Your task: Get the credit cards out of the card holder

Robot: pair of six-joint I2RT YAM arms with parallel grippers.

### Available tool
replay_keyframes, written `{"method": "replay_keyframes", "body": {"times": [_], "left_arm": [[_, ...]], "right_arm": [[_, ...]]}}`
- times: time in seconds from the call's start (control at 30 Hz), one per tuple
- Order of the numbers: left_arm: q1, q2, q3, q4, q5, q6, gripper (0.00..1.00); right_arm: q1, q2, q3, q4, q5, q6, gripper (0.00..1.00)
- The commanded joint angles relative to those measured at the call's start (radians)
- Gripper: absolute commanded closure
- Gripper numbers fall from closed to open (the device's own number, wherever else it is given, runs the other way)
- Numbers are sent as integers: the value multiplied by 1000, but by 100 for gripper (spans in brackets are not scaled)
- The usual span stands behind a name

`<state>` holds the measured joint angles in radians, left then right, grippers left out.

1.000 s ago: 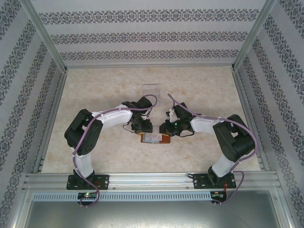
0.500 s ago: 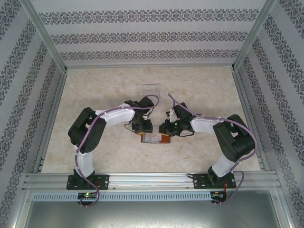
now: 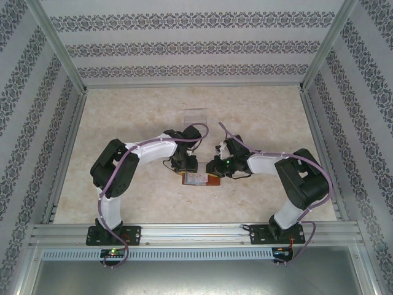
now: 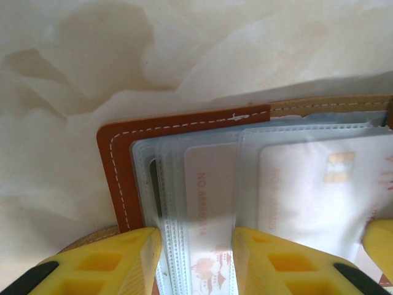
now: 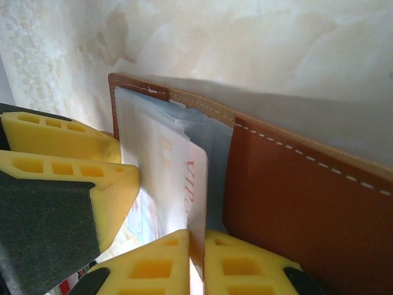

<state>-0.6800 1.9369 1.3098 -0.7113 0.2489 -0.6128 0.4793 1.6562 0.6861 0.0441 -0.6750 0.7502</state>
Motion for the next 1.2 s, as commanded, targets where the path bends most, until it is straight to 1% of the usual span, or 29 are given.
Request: {"method": "replay_keyframes", "body": {"times": [0.0, 0.57, 0.8, 1.17], "left_arm": [[0, 66, -18, -102, -101, 16, 62], [-1, 63, -4, -109, -79, 12, 62], [-1, 37, 1, -102, -74, 7, 62], [-1, -34, -4, -27, 10, -28, 62]], "right_arm": [[-14, -21, -29, -2, 12, 0, 88], [-78, -75, -56, -104, 48, -52, 94], [-105, -142, -66, -147, 38, -79, 97], [-126, -219, -44, -160, 6, -96, 98]]}}
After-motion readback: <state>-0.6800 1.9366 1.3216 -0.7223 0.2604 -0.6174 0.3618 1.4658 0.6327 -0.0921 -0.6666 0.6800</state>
